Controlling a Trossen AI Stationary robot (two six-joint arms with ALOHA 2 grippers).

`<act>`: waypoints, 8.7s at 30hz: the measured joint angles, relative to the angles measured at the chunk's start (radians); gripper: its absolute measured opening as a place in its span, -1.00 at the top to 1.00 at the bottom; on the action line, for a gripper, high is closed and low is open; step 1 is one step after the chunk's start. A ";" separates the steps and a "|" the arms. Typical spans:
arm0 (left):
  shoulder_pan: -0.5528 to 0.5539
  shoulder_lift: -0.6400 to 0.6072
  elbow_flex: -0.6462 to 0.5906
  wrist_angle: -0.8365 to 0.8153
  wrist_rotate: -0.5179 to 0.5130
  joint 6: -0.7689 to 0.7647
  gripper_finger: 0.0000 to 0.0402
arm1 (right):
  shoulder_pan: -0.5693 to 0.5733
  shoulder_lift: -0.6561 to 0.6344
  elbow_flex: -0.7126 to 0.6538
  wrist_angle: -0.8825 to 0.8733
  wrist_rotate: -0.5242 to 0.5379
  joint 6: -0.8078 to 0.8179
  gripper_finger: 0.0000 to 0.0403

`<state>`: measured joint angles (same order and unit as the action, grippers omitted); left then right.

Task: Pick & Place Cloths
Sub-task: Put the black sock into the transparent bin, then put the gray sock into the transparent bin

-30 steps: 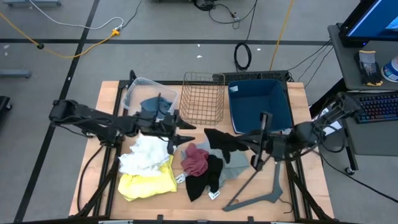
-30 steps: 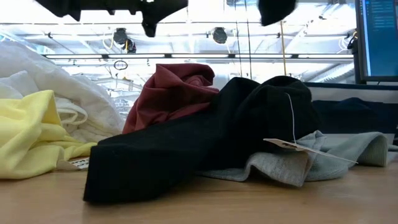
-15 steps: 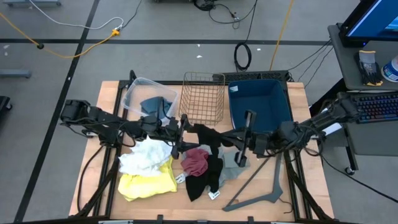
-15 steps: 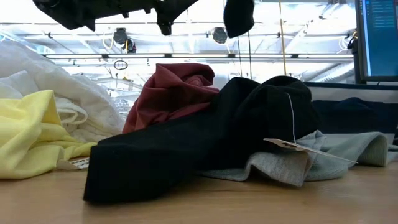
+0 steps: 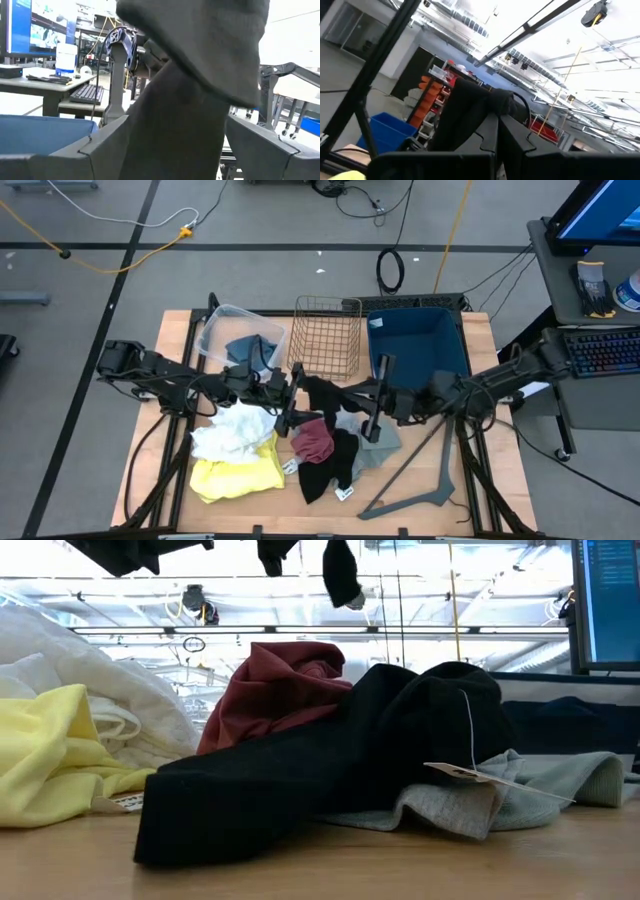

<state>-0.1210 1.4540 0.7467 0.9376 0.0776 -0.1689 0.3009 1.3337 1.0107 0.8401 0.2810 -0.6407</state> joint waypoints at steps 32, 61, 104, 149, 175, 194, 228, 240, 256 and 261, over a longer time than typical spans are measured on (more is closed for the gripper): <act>0.025 0.000 0.001 -0.102 -0.132 0.036 0.42 | -0.053 0.143 -0.001 0.095 -0.025 0.053 1.00; 0.029 -0.151 0.001 -0.325 -0.315 0.053 1.00 | 0.103 0.142 -0.001 -0.383 0.158 0.134 0.47; 0.333 -0.569 0.000 -0.553 -0.368 -0.238 1.00 | 0.411 0.142 -0.001 -1.189 0.216 0.745 0.42; 0.559 -0.569 0.001 -0.951 -0.867 -0.076 1.00 | 0.557 0.142 -0.001 -1.350 0.216 1.050 0.42; 0.559 -0.410 0.001 -1.428 -0.825 -0.368 1.00 | 0.556 0.142 -0.001 -1.345 0.217 1.052 0.42; 0.664 -0.293 0.001 -1.555 -0.614 -0.477 1.00 | 0.556 0.142 -0.001 -1.345 0.217 1.052 0.42; 0.707 -0.293 0.001 -1.556 -0.460 -0.441 0.20 | 0.556 0.142 -0.001 -1.346 0.213 1.048 0.42; 0.707 -0.297 0.001 -1.555 -0.460 -0.432 -0.34 | 0.556 0.142 -0.001 -1.346 0.212 1.048 0.42; 0.700 -0.511 0.001 -1.417 -0.281 -0.404 -0.47 | 0.556 0.142 -0.001 -1.345 0.212 1.048 0.42; 0.667 -0.577 0.001 -1.370 -0.214 -0.404 -0.47 | 0.556 0.142 -0.001 -1.338 0.212 1.048 0.42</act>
<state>0.5461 0.8767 0.7475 -0.4327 -0.1364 -0.5733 0.8571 1.4761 1.0096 -0.4977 0.4930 0.4068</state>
